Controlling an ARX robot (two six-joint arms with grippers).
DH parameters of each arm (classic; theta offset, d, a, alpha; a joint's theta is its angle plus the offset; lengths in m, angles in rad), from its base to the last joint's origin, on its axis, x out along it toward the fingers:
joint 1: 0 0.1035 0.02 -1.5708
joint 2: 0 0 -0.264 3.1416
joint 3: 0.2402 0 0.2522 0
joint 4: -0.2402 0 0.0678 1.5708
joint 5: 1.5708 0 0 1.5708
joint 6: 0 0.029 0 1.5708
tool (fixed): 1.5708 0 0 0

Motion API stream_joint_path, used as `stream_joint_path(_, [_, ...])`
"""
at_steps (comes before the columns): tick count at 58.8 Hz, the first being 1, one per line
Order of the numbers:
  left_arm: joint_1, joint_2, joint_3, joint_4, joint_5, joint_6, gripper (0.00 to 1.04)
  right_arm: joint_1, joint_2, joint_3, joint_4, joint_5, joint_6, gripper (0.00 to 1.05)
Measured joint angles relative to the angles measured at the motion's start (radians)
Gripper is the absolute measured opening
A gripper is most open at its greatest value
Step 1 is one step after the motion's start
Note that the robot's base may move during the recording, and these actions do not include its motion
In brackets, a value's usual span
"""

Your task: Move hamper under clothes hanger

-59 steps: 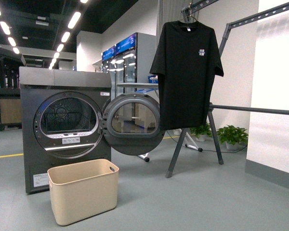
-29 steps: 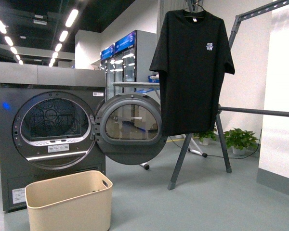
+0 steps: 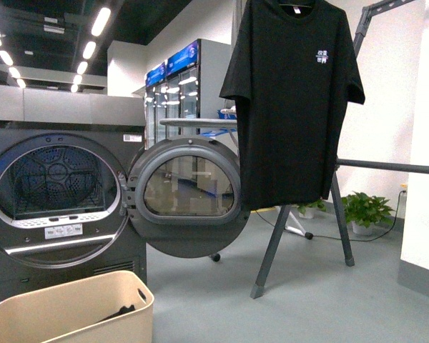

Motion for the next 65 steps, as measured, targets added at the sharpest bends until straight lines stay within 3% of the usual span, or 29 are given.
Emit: stream_joint_path(65, [0.0,-0.003,0.0,0.0,-0.001,0.0,0.98,0.0,-0.002,0.0,0.0,-0.002,0.0,0.97])
